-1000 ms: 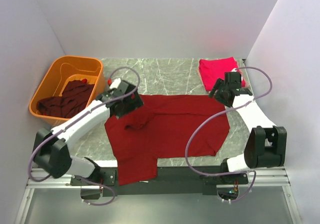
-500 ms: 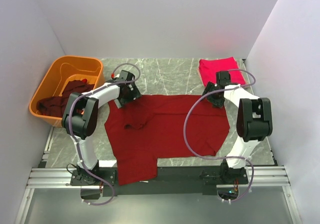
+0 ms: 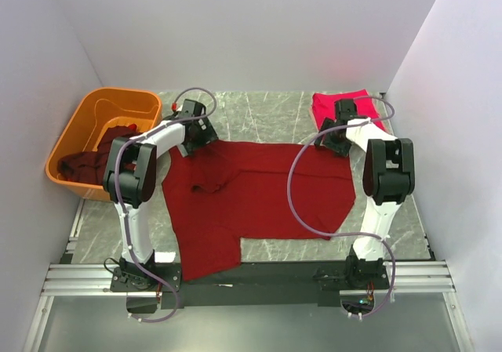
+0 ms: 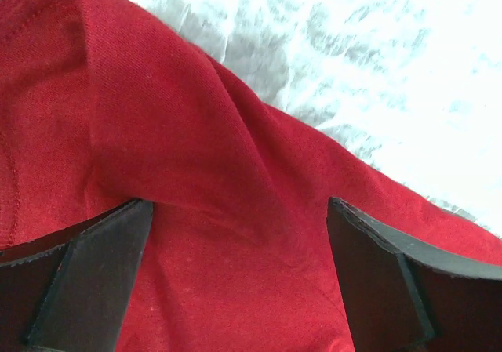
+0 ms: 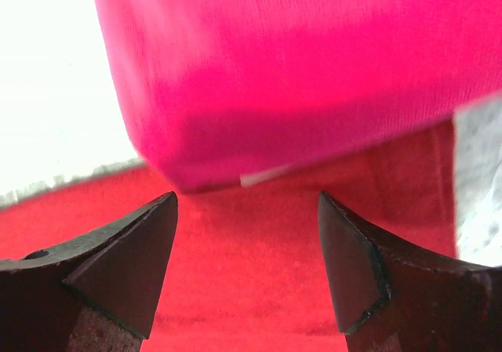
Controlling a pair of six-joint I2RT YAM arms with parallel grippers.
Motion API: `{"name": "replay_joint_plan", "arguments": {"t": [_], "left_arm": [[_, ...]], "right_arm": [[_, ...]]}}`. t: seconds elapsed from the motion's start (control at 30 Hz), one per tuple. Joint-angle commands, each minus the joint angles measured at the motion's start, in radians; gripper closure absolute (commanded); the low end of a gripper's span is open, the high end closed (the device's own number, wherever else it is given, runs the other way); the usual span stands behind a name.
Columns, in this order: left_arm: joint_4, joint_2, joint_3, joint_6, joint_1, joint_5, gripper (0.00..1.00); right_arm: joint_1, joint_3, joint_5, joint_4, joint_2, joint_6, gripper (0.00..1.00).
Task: Fold and stack the t-shirts
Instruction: Fold the tshirt
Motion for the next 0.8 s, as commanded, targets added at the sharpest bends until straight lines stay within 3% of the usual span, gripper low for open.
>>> {"name": "replay_joint_plan", "arguments": {"t": [0.0,0.47,0.63,0.77], "left_arm": [[0.011,0.06,0.042,0.06,0.018,0.018,0.0],[-0.015,0.102,0.189,0.132,0.019,0.042,0.01],[-0.019,-0.009,0.149,0.122,0.019,0.027,0.01],[-0.005,-0.206,-0.022,0.074,0.013,0.019,0.01]], "right_arm": [[0.002,0.073,0.068,-0.044,0.048,-0.032,0.21],[0.0,0.222,0.056,-0.08,0.104,-0.049,0.22],[0.011,0.102,0.05,-0.052,-0.054,-0.029,0.22],[0.042,-0.04,0.105,-0.052,-0.204,0.014,0.22]]}}
